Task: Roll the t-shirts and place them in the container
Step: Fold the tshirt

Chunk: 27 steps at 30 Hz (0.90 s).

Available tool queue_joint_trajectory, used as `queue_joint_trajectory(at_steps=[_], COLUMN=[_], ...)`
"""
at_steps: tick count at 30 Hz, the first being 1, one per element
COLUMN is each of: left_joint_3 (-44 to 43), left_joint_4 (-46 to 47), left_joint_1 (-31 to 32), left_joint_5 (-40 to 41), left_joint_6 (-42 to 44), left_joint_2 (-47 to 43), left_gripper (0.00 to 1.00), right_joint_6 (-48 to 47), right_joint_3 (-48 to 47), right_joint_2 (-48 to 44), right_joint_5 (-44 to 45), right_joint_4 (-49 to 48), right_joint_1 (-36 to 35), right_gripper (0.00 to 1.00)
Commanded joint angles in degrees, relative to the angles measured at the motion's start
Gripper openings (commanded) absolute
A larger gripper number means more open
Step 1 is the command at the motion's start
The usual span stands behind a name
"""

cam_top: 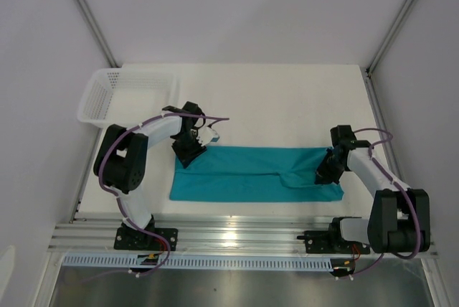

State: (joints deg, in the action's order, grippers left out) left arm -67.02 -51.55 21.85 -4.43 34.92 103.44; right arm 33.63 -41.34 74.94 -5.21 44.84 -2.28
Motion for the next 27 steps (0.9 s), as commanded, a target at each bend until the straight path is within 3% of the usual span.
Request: queue_joint_trajectory(at_steps=[1, 11, 15, 20, 24, 27], left_joint_3=[-0.1, -1.3, -1.2, -1.8, -2.6, -3.0], left_joint_4=[0.5, 1.1, 1.5, 1.5, 1.2, 0.9], left_joint_1=[-0.2, -0.4, -0.7, -0.7, -0.7, -0.8], left_joint_5=[-0.2, -0.2, -0.4, -0.4, -0.2, -0.1], left_joint_6=[-0.3, -0.3, -0.4, -0.1, 0.2, 0.2], left_joint_2=[-0.8, -0.3, -0.3, -0.2, -0.2, -0.2], left_gripper=[0.45, 0.45, 0.45, 0.45, 0.45, 0.45], right_joint_6=[3.0, 6.8, 9.2, 13.0, 12.3, 8.9], right_joint_3=[1.0, 4.2, 5.3, 3.1, -0.2, -4.6], right_joint_2=[-4.7, -0.4, -3.2, -10.6, -16.0, -14.8], right_joint_5=[4.3, 4.0, 5.2, 14.3, 16.3, 18.2], right_joint_4=[4.0, 0.0, 1.6, 5.6, 3.5, 0.0], right_joint_1=[0.0, -0.1, -0.7, -1.0, -1.1, -0.7], right_gripper=[0.04, 0.07, 0.09, 0.10, 0.09, 0.11])
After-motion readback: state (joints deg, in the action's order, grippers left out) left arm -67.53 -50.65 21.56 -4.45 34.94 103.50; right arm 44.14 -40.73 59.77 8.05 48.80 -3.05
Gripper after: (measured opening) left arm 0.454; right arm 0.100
